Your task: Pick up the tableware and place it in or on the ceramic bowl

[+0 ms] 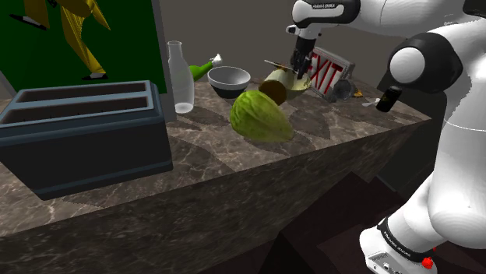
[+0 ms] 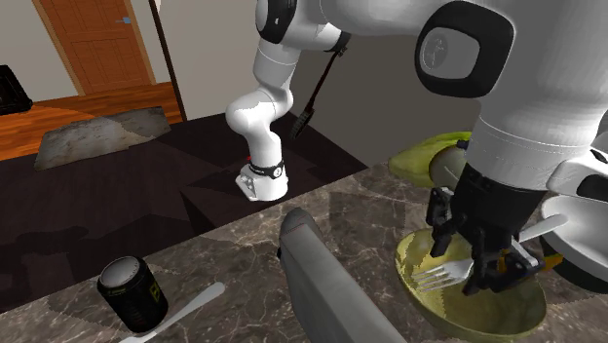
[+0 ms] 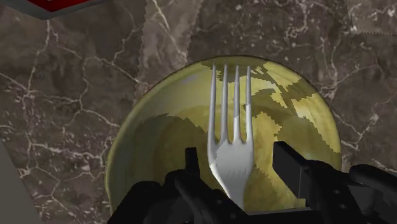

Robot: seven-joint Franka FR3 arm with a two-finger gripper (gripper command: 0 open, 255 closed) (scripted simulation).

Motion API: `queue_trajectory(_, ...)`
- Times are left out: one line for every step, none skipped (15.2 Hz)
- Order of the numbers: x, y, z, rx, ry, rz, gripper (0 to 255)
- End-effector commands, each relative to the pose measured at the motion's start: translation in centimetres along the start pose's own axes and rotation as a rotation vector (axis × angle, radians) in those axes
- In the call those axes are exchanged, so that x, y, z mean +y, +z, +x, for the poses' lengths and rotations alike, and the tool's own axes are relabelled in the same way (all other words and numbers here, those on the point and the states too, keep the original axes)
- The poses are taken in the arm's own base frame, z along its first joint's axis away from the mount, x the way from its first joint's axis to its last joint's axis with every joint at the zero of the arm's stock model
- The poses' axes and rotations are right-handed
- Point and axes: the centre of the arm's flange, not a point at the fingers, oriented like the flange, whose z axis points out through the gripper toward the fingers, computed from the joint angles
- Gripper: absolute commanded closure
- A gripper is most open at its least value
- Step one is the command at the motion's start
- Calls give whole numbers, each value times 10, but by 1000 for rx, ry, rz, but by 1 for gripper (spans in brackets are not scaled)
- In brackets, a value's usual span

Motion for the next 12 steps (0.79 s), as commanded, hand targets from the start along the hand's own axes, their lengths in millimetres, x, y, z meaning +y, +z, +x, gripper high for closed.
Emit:
queue_trajectory(-1,3,1,-1,-2,7,0)
queue_trajectory(0,3,2,-1,-2,7,0)
queue_trajectory(0,3,2,-1,-2,7,0)
queue_trajectory(0,3,2,-1,-2,7,0)
queue_trajectory(0,4,2,-1,-2,7,0)
queue_trajectory(0,-10,2,-1,-2,7,0)
queue_trajectory(0,-23,2,-1,-2,7,0)
queue_trajectory(1,-36,2,-1,-2,7,0)
queue_trajectory(1,-46,2,-1,-2,7,0)
queue_trajectory(1,-46,2,-1,-2,7,0)
queue_trajectory(1,-46,2,-1,-2,7,0)
queue_trajectory(1,-46,2,-1,-2,7,0)
